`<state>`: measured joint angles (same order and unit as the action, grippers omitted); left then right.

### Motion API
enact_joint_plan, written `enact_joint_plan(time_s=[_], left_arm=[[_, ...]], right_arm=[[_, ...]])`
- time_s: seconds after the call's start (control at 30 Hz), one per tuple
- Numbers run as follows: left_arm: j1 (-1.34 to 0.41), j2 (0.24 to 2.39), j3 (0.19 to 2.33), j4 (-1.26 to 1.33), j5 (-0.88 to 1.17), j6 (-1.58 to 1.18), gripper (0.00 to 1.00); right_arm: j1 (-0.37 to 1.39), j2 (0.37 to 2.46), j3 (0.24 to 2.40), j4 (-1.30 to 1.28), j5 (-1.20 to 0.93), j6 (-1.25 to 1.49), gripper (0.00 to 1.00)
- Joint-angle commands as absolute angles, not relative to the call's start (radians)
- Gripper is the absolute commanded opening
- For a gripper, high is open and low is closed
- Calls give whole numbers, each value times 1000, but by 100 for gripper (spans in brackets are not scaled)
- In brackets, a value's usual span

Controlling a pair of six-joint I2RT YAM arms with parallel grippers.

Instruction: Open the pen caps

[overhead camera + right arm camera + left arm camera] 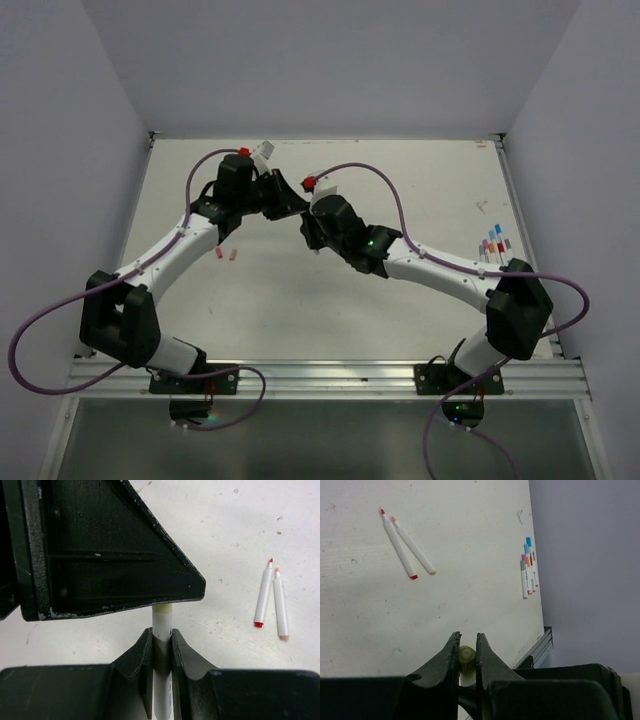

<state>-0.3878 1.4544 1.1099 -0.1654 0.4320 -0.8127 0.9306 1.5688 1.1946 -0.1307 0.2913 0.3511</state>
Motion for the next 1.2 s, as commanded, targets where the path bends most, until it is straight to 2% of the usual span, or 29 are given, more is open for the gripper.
enact_joint_plan(time_s=[0.0,0.27,0.37,0.53,0.6,0.7,0.73,0.8,0.9,1.17], left_arm=[[-282,1428,1145,-22,314,-851,0],[-167,1365,898,422,560,-1044,0],[-132,1350,864,474,641,-1063,0],[-85,1312,830,505,666,-1059,0],[-74,1301,851,445,647,-1022,0],[-69,1301,948,189,559,-889,0],[-71,1305,974,117,528,-853,0],[-72,1318,1026,-66,450,-764,0],[-81,1331,1029,-194,369,-658,0],[-104,1373,926,-209,322,-582,0]], right_arm=[[973,1569,1166,-342,392,282,0],[881,1467,1028,-82,-241,446,0],[809,1437,962,41,-413,527,0],[762,1440,922,127,-552,591,0],[764,1448,934,82,-532,568,0],[756,1433,960,-64,-344,514,0],[752,1434,1001,-177,-222,490,0],[717,1440,1040,-259,-123,431,0],[641,1469,1110,-365,-3,333,0],[485,1656,1213,-354,42,175,0]])
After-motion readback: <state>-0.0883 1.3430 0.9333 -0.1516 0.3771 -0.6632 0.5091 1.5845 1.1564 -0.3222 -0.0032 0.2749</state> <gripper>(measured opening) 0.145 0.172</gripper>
